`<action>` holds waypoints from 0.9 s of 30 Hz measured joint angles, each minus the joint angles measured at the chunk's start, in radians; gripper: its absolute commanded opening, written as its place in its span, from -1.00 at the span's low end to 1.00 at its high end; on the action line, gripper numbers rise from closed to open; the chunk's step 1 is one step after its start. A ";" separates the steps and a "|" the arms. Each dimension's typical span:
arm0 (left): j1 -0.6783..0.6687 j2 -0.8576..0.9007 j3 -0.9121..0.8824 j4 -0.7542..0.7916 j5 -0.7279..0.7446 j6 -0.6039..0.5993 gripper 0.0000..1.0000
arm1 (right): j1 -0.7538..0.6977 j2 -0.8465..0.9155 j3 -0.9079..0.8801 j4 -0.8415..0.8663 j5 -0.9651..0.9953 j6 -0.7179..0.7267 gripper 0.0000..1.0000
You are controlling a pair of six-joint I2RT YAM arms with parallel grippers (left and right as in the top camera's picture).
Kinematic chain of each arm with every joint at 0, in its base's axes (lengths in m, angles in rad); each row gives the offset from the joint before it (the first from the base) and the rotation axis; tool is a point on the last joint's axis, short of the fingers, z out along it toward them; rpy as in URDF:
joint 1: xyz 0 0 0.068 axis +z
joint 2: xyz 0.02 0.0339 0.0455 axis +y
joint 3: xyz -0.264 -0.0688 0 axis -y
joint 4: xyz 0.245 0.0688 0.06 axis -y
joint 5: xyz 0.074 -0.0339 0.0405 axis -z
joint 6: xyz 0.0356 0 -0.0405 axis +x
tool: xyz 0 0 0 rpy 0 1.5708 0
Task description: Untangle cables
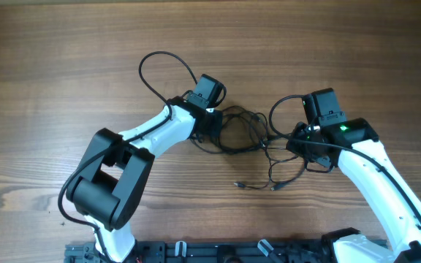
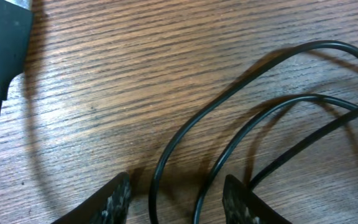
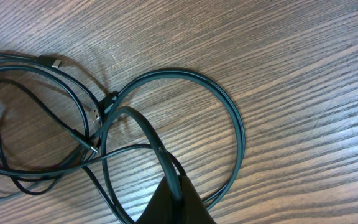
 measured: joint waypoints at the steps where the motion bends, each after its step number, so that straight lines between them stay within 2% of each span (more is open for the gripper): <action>1: 0.000 0.000 0.000 0.000 -0.003 0.000 -0.17 | 0.000 0.000 0.000 0.000 0.000 0.000 -0.92; 4: 0.000 0.002 0.001 0.002 -0.018 0.000 -0.35 | 0.000 0.000 0.000 0.000 0.000 0.000 -0.91; 11: -0.013 0.005 0.002 0.002 -0.056 0.003 -0.32 | 0.000 0.000 0.000 0.000 0.000 0.000 -0.91; 16: -0.064 0.011 0.002 0.011 -0.135 0.013 -0.34 | 0.000 0.000 0.000 0.000 0.000 0.000 -0.91; 19: -0.103 0.013 0.002 0.011 -0.185 0.016 -0.49 | 0.000 0.000 0.000 0.000 0.000 0.000 -0.91; 22: -0.125 0.013 0.004 -0.001 -0.218 0.026 -0.90 | 0.000 0.000 0.000 0.000 0.000 0.000 -0.91; 27: -0.119 0.013 0.013 -0.066 -0.246 0.021 -0.92 | 0.000 0.000 0.000 -0.002 0.000 0.000 -0.92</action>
